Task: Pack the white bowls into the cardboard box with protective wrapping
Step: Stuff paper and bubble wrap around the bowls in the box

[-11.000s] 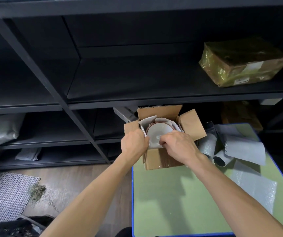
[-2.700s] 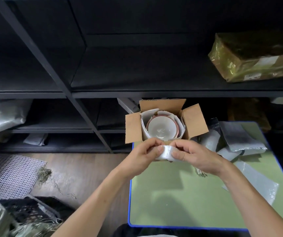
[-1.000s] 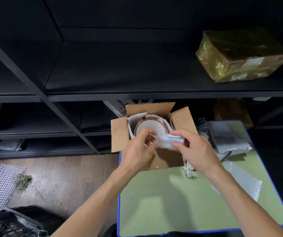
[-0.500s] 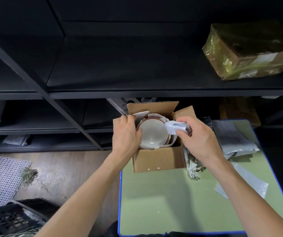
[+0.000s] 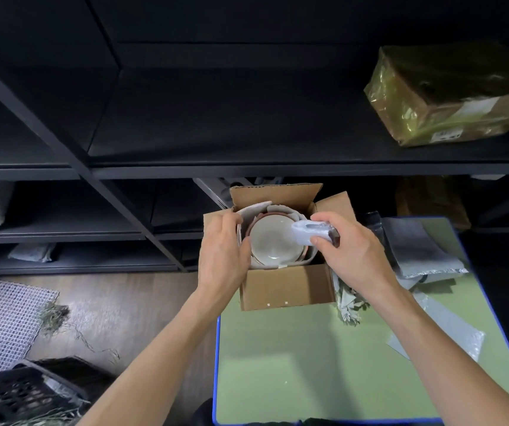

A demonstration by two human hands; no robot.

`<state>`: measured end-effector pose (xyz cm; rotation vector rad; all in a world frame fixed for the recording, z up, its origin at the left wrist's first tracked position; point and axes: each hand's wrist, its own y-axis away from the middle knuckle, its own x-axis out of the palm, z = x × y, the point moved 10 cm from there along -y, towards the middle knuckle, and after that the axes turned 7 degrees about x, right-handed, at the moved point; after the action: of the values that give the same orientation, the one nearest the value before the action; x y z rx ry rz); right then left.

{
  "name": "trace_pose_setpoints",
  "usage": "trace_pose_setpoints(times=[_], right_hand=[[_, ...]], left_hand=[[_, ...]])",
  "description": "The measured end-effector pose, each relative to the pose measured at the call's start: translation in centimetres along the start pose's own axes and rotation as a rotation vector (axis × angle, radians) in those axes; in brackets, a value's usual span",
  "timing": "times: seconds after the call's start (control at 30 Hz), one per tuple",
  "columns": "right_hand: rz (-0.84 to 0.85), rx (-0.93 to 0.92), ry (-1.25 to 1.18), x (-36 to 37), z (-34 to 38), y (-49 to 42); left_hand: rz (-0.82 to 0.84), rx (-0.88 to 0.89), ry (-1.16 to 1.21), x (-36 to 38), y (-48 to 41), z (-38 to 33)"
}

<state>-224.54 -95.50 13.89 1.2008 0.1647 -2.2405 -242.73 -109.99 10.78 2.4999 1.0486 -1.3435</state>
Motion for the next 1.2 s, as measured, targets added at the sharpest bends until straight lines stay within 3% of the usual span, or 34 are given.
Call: trace_pose_setpoints(times=[0.13,0.47,0.73,1.03,1.2], right_hand=[[0.006,-0.044,0.011,0.4,1.1,0.0],[-0.023,-0.007,0.02,-0.4,0.3,0.2],[-0.014,-0.037,-0.005,-0.1,1.0,-0.1],[-0.004,-0.272,0.011,1.3,5.3,-1.2],[-0.052,-0.491,0.226,2.9,11.0,-2.1]], left_hand=[[0.054,-0.069,-0.199,0.3,-0.9,1.5],[0.081,-0.062,-0.193,1.0,-1.8,1.2],[0.268,-0.029,-0.449,1.6,-2.7,-0.4],[0.17,0.096,-0.359,3.4,-0.8,0.8],[0.154,0.084,-0.334,3.0,-0.1,0.3]])
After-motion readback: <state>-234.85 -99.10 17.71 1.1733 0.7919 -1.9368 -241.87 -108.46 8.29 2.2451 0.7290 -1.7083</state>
